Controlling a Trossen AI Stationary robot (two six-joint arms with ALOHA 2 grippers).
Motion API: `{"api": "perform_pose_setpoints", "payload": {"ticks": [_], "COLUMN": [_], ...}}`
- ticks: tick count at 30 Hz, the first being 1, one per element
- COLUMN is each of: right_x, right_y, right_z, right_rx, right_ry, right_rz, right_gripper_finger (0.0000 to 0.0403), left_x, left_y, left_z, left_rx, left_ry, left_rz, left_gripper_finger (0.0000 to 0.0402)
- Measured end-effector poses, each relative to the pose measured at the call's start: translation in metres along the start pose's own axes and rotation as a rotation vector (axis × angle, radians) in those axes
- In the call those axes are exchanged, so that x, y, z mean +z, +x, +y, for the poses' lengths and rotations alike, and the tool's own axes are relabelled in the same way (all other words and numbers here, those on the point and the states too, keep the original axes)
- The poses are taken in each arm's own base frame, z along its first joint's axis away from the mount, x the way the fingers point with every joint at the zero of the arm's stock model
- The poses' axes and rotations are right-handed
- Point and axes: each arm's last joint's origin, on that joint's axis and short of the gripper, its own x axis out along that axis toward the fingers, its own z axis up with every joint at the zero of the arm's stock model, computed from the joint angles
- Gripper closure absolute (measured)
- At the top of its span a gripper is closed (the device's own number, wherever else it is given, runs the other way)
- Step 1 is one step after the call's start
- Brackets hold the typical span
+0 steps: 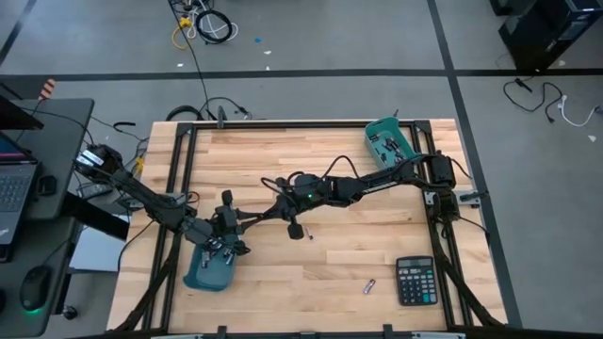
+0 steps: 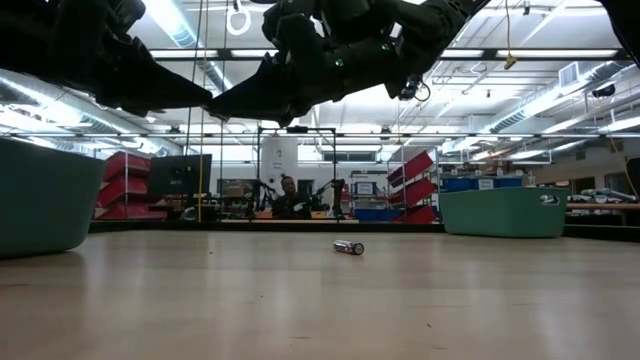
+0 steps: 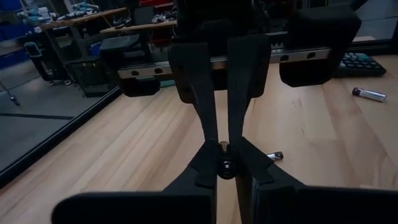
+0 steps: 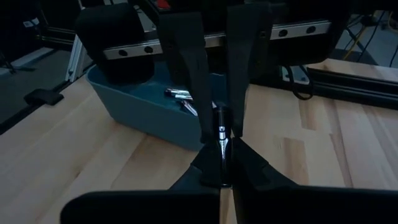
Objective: Sort batteries
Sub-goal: Put the silver battery into the blue bin
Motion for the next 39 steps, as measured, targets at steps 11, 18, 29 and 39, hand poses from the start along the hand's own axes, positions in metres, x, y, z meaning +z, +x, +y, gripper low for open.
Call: {"api": "perform_pose_setpoints", "payload": {"ticks": [11, 18, 29, 39], "right_x": [-0.003, -0.004, -0.016, -0.026], "right_y": [-0.003, -0.019, -0.045, -0.047], "right_z": [-0.007, -0.015, -0.014, -0.012], "right_rx": [-0.022, -0.057, -0.248, -0.26], "right_ry": [0.091, 0.14, 0.167, 0.188], "right_rz": [0.057, 0.191, 0.475, 0.445], "right_gripper_finger": [0.0337, 0.0295, 0.0293, 0.0295], "left_x": [0.006, 0.027, 0.099, 0.108], "left_y": [0.0, 0.0, -0.037, -0.062], "left_z": [0.001, -0.011, -0.026, -0.019], "left_rx": [0.044, 0.025, -0.039, -0.117], "left_ry": [0.049, 0.068, -0.003, -0.316], "left_rz": [-0.029, -0.02, 0.421, 0.88], "left_gripper_finger": [0.0384, 0.0384, 0.0384, 0.0381]}}
